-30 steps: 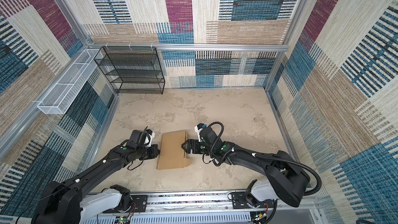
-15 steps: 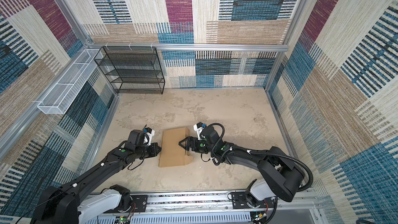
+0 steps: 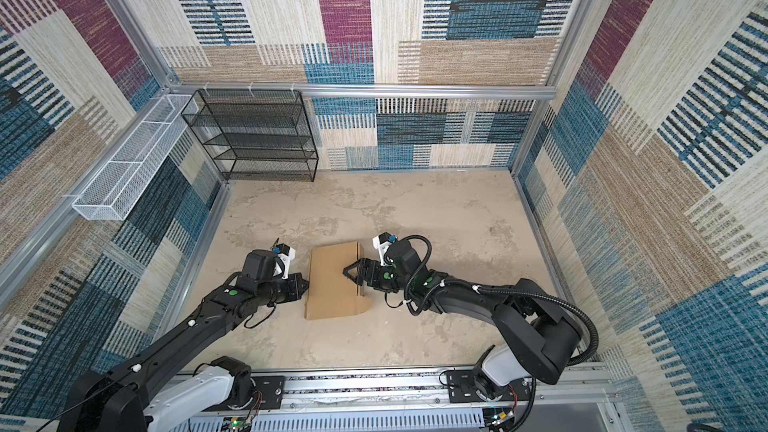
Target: Fold the paper box
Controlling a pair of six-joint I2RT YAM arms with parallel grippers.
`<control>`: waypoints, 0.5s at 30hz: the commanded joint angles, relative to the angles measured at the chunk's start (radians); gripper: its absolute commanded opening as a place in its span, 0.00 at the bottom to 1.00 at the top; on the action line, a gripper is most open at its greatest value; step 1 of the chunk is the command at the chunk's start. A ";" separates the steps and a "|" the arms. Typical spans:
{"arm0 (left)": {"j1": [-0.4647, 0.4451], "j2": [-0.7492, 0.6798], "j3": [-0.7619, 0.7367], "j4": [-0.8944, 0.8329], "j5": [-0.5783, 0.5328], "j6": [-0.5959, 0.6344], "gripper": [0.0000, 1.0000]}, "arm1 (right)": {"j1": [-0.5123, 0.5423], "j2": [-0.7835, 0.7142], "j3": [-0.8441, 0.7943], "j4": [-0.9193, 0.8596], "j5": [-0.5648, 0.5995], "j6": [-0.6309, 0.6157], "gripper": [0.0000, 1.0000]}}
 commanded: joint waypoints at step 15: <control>-0.002 -0.034 0.018 -0.004 0.030 -0.007 0.00 | -0.019 -0.094 -0.016 -0.065 0.043 -0.038 0.95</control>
